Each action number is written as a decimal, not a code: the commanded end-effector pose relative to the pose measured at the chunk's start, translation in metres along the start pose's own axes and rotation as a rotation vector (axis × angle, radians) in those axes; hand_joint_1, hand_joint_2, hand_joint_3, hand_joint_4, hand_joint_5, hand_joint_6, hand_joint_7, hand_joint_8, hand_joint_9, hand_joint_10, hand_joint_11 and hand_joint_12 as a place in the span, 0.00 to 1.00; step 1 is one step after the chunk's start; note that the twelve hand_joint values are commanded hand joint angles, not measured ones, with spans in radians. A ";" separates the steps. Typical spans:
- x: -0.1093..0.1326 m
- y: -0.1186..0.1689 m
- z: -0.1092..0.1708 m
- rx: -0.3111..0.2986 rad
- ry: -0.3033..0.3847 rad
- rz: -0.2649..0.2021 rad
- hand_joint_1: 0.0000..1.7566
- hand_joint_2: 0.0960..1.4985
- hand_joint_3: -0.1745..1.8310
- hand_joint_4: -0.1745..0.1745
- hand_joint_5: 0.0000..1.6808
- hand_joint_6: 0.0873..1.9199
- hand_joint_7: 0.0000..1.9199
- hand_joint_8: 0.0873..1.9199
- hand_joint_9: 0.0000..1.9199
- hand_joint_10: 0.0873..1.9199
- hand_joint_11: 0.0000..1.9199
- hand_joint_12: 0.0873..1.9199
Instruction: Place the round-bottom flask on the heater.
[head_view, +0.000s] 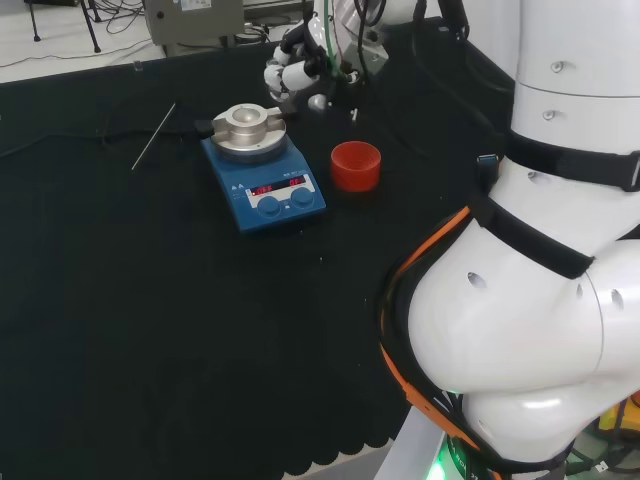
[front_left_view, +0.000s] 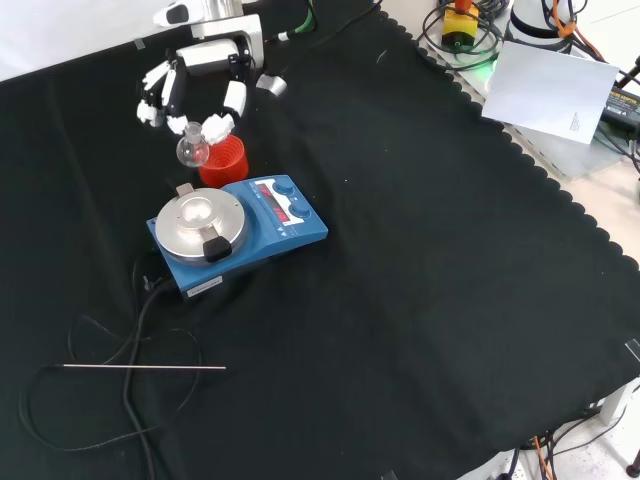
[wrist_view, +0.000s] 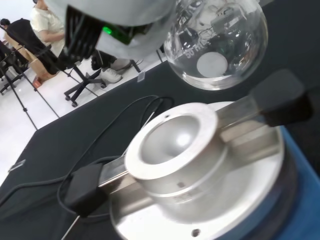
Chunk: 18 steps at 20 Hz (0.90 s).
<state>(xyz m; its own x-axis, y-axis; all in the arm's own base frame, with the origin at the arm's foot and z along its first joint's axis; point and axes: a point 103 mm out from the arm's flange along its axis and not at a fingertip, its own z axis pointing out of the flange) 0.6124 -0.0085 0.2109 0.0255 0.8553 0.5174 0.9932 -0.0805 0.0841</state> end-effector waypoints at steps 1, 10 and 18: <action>0.019 0.005 0.018 0.035 0.013 -0.020 0.64 0.35 0.51 1.00 0.72 0.44 0.28 0.26 0.37 0.25 0.20 0.64; 0.039 0.016 0.040 0.067 0.006 -0.051 0.64 0.35 0.51 1.00 0.72 0.44 0.28 0.26 0.37 0.25 0.20 0.64; 0.040 0.021 0.053 0.087 0.010 -0.049 0.64 0.35 0.51 1.00 0.72 0.43 0.28 0.26 0.37 0.25 0.20 0.64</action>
<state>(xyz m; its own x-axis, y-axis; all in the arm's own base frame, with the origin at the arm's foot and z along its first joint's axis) 0.6394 0.0455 0.1927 -0.0232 0.8523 0.5226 0.9988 -0.0022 0.0480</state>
